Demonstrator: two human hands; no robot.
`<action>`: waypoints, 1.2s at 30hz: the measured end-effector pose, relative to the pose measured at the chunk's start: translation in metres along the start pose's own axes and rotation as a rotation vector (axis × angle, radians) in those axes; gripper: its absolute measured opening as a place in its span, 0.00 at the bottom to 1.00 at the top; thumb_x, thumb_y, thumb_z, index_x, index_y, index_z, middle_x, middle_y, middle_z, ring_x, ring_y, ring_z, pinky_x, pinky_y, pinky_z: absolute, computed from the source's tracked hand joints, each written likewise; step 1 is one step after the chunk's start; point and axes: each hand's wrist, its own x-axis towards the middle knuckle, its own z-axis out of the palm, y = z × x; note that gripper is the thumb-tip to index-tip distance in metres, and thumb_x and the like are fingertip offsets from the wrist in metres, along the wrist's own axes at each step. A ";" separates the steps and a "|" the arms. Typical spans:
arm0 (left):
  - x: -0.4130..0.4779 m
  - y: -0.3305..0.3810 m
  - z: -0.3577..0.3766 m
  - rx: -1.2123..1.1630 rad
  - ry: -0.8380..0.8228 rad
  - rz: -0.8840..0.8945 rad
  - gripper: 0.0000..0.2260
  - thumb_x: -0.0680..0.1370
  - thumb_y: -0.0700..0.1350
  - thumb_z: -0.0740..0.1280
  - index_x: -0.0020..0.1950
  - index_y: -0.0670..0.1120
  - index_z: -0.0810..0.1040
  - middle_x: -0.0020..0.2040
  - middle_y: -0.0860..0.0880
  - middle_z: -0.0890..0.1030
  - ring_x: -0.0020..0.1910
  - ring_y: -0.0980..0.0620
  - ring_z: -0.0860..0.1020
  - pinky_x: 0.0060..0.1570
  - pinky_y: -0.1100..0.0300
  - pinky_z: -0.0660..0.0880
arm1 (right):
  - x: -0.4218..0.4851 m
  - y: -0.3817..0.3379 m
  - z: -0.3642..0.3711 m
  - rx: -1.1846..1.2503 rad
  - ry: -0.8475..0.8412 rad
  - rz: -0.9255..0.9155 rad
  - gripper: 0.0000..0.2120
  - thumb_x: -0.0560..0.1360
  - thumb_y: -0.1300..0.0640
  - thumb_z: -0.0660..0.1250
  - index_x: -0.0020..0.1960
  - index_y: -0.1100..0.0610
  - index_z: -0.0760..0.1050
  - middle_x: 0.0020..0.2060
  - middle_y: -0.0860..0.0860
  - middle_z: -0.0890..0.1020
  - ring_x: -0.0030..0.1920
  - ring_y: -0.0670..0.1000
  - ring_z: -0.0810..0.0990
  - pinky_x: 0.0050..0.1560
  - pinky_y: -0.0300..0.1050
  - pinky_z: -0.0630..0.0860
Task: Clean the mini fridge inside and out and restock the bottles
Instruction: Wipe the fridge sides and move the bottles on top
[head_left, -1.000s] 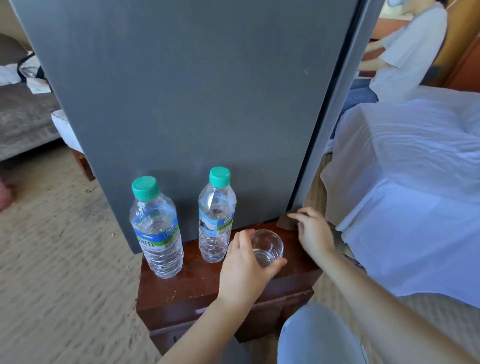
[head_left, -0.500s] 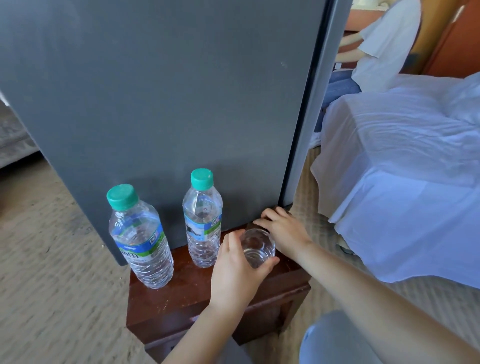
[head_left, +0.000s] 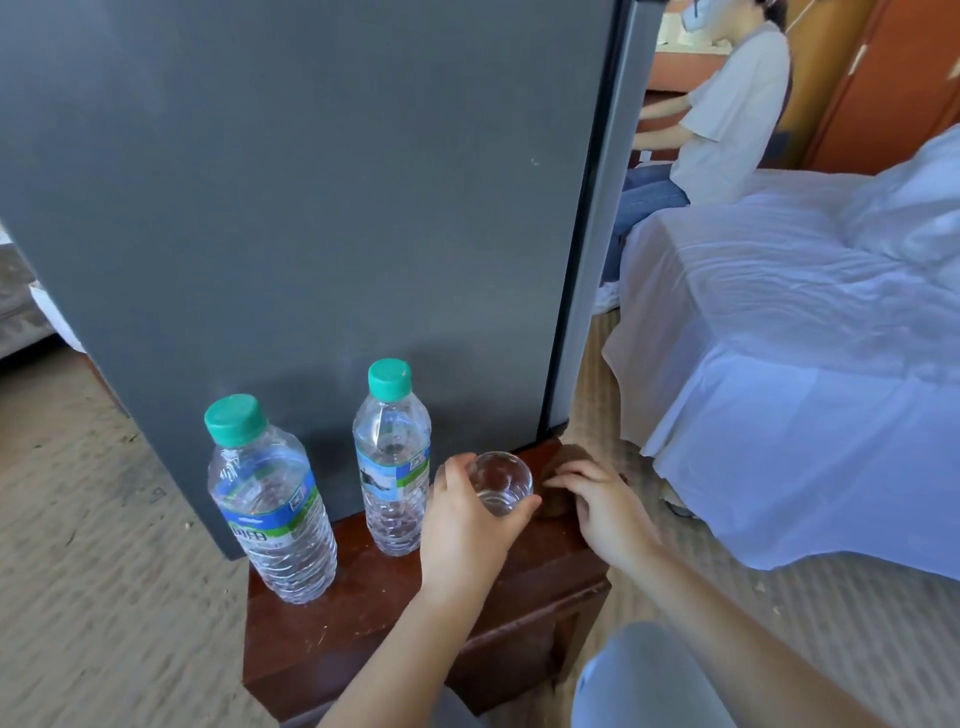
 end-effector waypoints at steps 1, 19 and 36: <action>0.006 0.002 0.003 0.007 0.027 0.010 0.36 0.64 0.61 0.76 0.65 0.44 0.70 0.58 0.48 0.76 0.57 0.49 0.76 0.53 0.57 0.75 | -0.012 -0.002 -0.001 -0.018 0.003 -0.060 0.20 0.75 0.69 0.61 0.58 0.50 0.81 0.58 0.43 0.78 0.60 0.47 0.72 0.61 0.34 0.62; 0.039 0.015 0.037 0.169 -0.039 0.129 0.36 0.67 0.64 0.72 0.66 0.43 0.70 0.59 0.46 0.75 0.59 0.45 0.74 0.51 0.54 0.75 | -0.026 0.002 -0.005 0.002 0.051 0.030 0.19 0.76 0.66 0.63 0.58 0.46 0.80 0.53 0.43 0.79 0.50 0.40 0.65 0.52 0.37 0.66; -0.007 0.010 -0.068 0.359 0.497 0.581 0.07 0.75 0.40 0.68 0.52 0.41 0.79 0.50 0.43 0.79 0.45 0.45 0.73 0.46 0.53 0.73 | -0.031 -0.083 0.023 -0.051 -0.077 -0.105 0.16 0.78 0.55 0.59 0.65 0.46 0.74 0.54 0.48 0.75 0.58 0.50 0.70 0.53 0.40 0.71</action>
